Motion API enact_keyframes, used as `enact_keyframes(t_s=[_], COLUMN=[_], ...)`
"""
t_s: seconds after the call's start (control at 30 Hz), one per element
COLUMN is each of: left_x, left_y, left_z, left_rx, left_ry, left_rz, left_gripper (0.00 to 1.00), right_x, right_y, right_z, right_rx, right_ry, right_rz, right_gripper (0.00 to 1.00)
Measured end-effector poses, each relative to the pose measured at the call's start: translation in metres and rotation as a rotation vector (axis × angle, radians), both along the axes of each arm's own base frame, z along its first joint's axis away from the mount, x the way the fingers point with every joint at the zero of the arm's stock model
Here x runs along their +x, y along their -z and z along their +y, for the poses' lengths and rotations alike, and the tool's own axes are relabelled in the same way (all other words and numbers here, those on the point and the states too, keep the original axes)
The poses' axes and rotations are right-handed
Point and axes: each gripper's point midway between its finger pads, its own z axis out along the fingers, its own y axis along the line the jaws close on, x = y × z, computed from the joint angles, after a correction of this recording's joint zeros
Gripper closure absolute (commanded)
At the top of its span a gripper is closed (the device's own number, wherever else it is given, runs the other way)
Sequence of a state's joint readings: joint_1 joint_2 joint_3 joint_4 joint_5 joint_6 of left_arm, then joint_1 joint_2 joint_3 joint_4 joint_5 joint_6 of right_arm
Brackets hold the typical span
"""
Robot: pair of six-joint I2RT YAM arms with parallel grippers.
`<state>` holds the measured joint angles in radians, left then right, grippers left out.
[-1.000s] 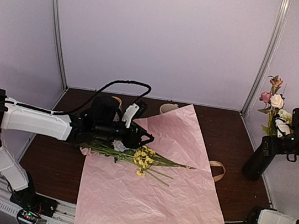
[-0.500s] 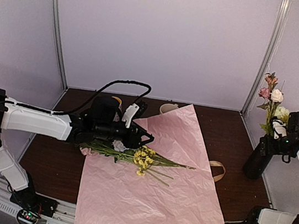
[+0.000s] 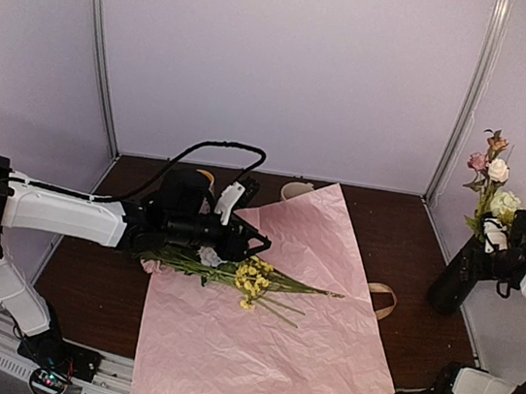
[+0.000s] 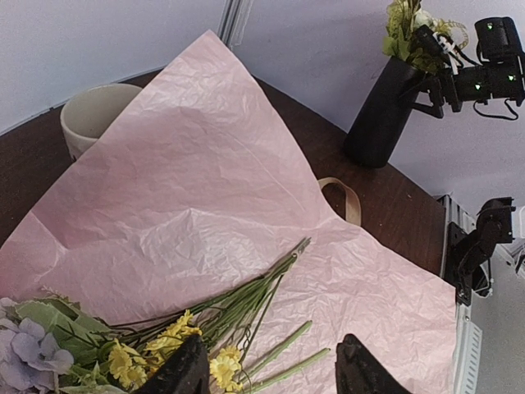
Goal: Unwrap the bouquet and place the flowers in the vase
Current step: Pick up the vase from the corner of the board.
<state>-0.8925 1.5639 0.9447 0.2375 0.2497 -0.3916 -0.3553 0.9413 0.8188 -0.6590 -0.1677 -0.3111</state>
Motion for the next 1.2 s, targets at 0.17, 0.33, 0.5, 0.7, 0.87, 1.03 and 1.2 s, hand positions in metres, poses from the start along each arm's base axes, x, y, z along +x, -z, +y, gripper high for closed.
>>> enact_keyframes(t_s=[0.17,0.33,0.5,0.7,0.87,1.03,1.2], left_x=[0.000,-0.001,-0.001,-0.001,-0.002,-0.002,-0.002], left_y=[0.000,0.001,0.001,0.001,0.006,0.008,0.007], left_z=[0.000,0.000,-0.001,-0.001,-0.003,-0.004,-0.007], left_rx=[0.000,0.000,-0.001,-0.001,0.001,0.002,-0.013], left_ry=[0.001,0.004,0.008,0.008,0.014,0.018,0.029], left_rz=[0.000,0.003,0.004,0.005,0.018,0.021,0.015], left_gripper=[0.44,0.44,0.44,0.44,0.44,0.44,0.44], right_x=[-0.002,0.001,0.002,0.003,-0.005,-0.027,-0.034], right_y=[0.005,0.008,0.012,0.012,0.011,-0.002,-0.037], right_z=[0.003,0.004,0.003,0.005,0.012,0.024,0.021], right_rx=[0.009,0.015,0.031,0.039,0.046,0.048,0.018], right_ry=[-0.014,-0.030,-0.055,-0.078,-0.103,-0.123,-0.102], right_rz=[-0.004,-0.023,-0.027,-0.031,-0.023,-0.011,-0.033], right_gripper=[0.00,0.09,0.14,0.15,0.07,0.00,0.00])
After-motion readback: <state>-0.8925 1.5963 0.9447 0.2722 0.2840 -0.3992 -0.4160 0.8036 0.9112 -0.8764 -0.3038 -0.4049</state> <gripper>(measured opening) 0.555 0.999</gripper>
